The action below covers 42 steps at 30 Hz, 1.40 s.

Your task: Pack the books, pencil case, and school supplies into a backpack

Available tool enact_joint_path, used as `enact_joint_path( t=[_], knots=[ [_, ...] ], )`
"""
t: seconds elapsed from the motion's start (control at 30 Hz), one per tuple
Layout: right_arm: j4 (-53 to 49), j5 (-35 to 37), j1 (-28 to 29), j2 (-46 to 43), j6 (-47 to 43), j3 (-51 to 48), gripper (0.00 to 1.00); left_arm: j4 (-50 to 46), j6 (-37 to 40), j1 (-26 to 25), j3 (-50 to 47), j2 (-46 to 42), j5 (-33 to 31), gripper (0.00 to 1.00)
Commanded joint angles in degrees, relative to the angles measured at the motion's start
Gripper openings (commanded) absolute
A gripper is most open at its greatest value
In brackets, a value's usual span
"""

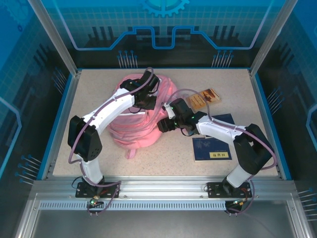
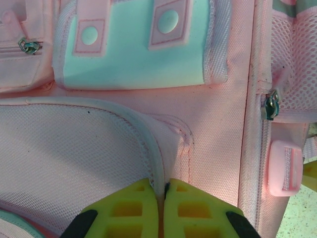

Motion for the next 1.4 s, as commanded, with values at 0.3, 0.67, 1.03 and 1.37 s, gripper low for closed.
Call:
enact_joint_path(
  t=[0.3, 0.67, 1.03, 1.37],
  knots=[
    [-7.5, 9.6, 0.1, 1.0, 1.8, 3.0, 0.39, 3.2, -0.3, 0.1, 2.7, -2.4, 1.4, 0.0],
    [-9.8, 4.9, -0.1, 3.3, -1.3, 5.8, 0.29, 3.6, -0.2, 0.1, 3.0, -1.9, 1.7, 0.0],
    [-9.6, 2.1, 0.0, 2.6, -4.6, 3.5, 0.07, 4.4, -1.1, 0.3, 3.0, -1.3, 1.2, 0.0],
    [-8.5, 1.8, -0.2, 3.5, -5.5, 4.0, 0.44, 4.6, -1.5, 0.7, 2.9, -1.7, 1.7, 0.0]
  ],
)
